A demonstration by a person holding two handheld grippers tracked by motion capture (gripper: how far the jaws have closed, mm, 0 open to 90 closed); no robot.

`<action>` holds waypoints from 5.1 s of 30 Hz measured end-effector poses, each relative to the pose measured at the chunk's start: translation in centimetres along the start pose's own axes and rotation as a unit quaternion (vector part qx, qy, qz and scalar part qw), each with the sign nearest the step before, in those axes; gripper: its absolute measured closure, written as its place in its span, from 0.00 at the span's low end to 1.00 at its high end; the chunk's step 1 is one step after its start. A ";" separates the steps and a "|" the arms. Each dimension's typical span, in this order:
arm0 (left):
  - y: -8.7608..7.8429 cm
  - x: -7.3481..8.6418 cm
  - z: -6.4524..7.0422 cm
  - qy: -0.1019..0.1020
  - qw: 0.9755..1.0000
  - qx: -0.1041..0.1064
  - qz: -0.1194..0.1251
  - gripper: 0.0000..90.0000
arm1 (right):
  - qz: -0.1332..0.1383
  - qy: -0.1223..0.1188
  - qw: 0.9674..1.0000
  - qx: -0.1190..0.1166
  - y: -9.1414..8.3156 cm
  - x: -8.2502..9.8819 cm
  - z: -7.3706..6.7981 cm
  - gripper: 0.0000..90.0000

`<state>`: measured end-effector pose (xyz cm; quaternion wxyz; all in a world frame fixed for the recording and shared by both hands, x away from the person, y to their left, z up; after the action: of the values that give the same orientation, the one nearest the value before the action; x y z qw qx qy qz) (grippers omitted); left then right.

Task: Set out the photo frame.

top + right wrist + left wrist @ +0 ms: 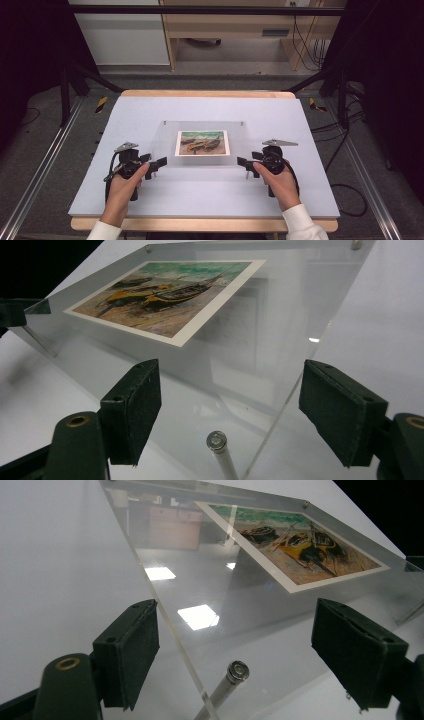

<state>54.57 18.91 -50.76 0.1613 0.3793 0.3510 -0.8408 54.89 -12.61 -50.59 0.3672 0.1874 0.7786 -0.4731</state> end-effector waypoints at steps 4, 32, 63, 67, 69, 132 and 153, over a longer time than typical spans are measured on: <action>0.0 0.1 0.0 -0.004 1.000 0.003 -0.002 0.21 | -0.005 0.007 1.000 -0.003 -0.1 0.1 0.0 0.28; 0.1 0.1 0.1 -0.015 1.000 0.006 -0.004 0.21 | -0.015 0.042 0.999 -0.018 -0.1 0.5 0.0 0.26; 0.2 0.0 0.1 -0.009 1.000 0.007 -0.012 0.22 | -0.016 0.056 0.998 -0.024 0.3 0.2 0.1 0.30; 0.2 -0.2 -0.1 -0.016 1.000 0.009 -0.010 0.22 | -0.002 0.053 0.998 -0.023 0.3 -0.3 0.1 0.32; 0.5 -0.5 -0.1 -0.014 1.000 0.012 -0.002 0.22 | 0.009 0.052 0.998 -0.023 0.2 -0.8 0.2 0.33; -2.5 1.2 1.5 0.063 0.997 -0.049 0.025 0.48 | 0.021 -0.068 0.997 0.017 -2.7 1.5 -0.5 0.46; -3.3 2.2 2.0 0.081 0.995 -0.062 0.016 0.54 | 0.020 -0.095 0.995 0.032 -3.8 2.7 -0.8 0.55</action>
<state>50.24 19.79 -49.90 0.1686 0.4410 0.4085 -0.7812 50.32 -13.87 -50.12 0.4428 0.1684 0.7207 -0.5062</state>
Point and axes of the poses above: each handheld gripper's, and its own axes: y roughly forward along the jaws, x roughly out of its underside, z roughly to its right, the point moved 10 cm from there along y, roughly forward along the jaws, and after that the axes turned 9 degrees about x, right-handed, at the moved point
